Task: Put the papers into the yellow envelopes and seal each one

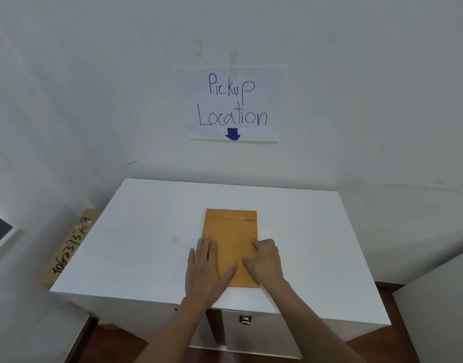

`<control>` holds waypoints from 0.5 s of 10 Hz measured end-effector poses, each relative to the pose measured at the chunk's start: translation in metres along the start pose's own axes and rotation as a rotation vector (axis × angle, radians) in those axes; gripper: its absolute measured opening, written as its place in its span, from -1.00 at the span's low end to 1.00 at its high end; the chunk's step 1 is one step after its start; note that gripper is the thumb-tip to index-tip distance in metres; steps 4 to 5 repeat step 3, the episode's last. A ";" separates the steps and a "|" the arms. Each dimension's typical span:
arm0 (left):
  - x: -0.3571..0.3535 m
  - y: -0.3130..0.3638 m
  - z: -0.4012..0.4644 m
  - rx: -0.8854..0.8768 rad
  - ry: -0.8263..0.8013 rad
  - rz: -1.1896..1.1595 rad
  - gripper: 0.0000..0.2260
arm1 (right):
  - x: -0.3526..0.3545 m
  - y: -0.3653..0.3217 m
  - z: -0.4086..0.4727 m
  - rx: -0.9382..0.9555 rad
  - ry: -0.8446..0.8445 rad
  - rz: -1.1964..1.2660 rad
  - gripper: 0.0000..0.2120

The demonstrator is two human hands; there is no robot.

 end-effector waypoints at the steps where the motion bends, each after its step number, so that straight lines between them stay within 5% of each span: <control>1: -0.002 0.000 0.000 0.002 -0.005 0.014 -0.13 | 0.012 -0.004 -0.001 -0.004 -0.001 0.065 -0.38; 3: -0.005 -0.001 0.001 0.011 -0.024 0.016 -0.16 | 0.154 -0.060 -0.014 0.191 0.381 0.548 -0.62; 5: -0.005 -0.001 0.001 0.011 -0.024 0.016 -0.16 | 0.154 -0.060 -0.014 0.191 0.381 0.548 -0.62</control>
Point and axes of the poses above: each hand's wrist, its own z-axis towards the middle knuckle, its own x-axis out of the back of the hand, y = z × x, the point moved 9 cm from there along z, towards the middle knuckle
